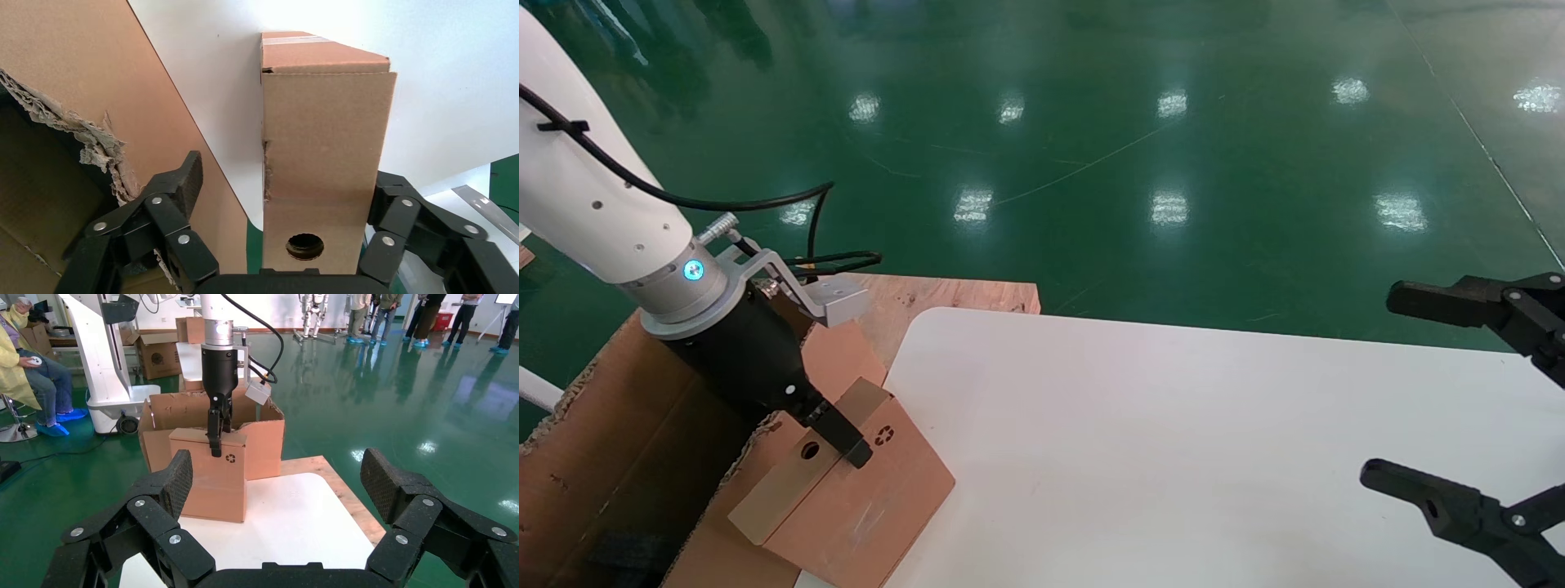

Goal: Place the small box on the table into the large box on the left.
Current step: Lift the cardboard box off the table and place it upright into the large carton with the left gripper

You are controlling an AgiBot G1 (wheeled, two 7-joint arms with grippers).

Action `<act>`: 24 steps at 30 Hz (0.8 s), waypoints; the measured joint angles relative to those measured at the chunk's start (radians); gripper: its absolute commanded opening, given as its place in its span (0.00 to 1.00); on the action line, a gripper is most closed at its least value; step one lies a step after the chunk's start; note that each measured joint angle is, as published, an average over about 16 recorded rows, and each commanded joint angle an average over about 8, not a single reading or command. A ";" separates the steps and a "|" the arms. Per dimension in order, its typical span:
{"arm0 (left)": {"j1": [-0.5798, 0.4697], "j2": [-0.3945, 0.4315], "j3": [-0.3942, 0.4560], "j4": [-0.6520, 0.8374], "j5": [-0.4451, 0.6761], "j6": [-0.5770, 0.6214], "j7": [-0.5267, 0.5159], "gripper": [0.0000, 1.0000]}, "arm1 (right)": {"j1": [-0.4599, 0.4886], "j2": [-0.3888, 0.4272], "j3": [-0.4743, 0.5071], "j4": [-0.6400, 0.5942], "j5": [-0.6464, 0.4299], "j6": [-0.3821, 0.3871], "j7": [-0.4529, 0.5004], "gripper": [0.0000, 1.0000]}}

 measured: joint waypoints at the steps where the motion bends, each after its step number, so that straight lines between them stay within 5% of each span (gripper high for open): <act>1: 0.000 0.000 0.000 0.000 0.000 0.000 0.000 0.00 | 0.000 0.000 0.000 0.000 0.000 0.000 0.000 1.00; 24: -0.008 0.003 0.003 0.011 0.005 0.000 -0.008 0.00 | 0.000 0.000 0.000 0.000 0.000 0.000 0.000 1.00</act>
